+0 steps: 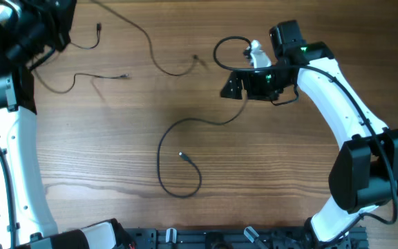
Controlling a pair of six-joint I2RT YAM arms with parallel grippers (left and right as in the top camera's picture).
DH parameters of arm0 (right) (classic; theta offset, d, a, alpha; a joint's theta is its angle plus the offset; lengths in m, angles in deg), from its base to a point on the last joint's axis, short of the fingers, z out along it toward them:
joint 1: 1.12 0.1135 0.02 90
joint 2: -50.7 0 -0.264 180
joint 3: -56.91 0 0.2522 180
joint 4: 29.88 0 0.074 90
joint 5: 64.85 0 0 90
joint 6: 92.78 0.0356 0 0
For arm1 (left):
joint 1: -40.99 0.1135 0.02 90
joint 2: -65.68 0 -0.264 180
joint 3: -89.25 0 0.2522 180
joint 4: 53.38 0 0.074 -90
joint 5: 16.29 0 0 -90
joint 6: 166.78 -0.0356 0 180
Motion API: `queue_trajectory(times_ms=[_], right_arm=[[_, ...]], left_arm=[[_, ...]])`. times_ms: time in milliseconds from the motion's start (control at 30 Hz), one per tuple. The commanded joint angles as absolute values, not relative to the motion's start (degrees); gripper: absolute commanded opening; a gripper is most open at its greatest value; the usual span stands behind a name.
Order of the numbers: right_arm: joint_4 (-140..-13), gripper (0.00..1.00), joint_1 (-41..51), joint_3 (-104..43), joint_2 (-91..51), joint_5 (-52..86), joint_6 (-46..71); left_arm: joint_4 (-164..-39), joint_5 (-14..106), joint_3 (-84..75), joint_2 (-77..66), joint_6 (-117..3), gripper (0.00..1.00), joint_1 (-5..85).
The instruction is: Untangle cables
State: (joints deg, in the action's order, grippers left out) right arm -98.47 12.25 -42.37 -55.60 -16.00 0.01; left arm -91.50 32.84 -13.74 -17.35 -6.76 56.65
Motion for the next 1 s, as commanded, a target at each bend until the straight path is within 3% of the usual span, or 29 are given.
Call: queue_trajectory(times_ms=[0,67,133,200,433,567,700,967], right_arm=[[-95.45,1.00,12.53,-42.24,-55.66,-32.39,2.61],[-94.25,1.00,12.53,-42.24,-55.66,-29.33,11.62],[-97.26,1.00,12.53,-42.24,-55.64,-7.52,24.40],[-101.92,1.00,12.53,-42.24,-55.64,8.85,30.06],[-109.79,1.00,12.60,-42.24,-55.64,19.06,33.25],[-110.31,1.00,12.60,-42.24,-55.64,13.70,29.95],[-110.36,1.00,12.60,-42.24,-55.64,13.25,28.69],[-110.49,1.00,12.60,-42.24,-55.64,13.22,28.71]], left_arm=[[-97.60,41.35,-13.80,-16.78,-16.88,0.04,56.94],[-100.07,42.53,-13.80,-16.78,-18.59,0.04,56.94],[-101.84,42.75,-13.80,-16.78,-18.96,0.04,56.94],[-103.65,42.75,-13.80,-16.78,-18.96,0.04,56.92],[-108.53,48.82,-13.80,-16.78,-18.98,0.04,56.92],[-111.72,61.83,-13.80,-16.78,-19.77,0.04,57.37],[-107.52,64.06,-13.80,-17.13,-19.61,0.04,62.71],[-98.23,72.97,-13.80,-26.44,-38.19,0.04,72.37]])
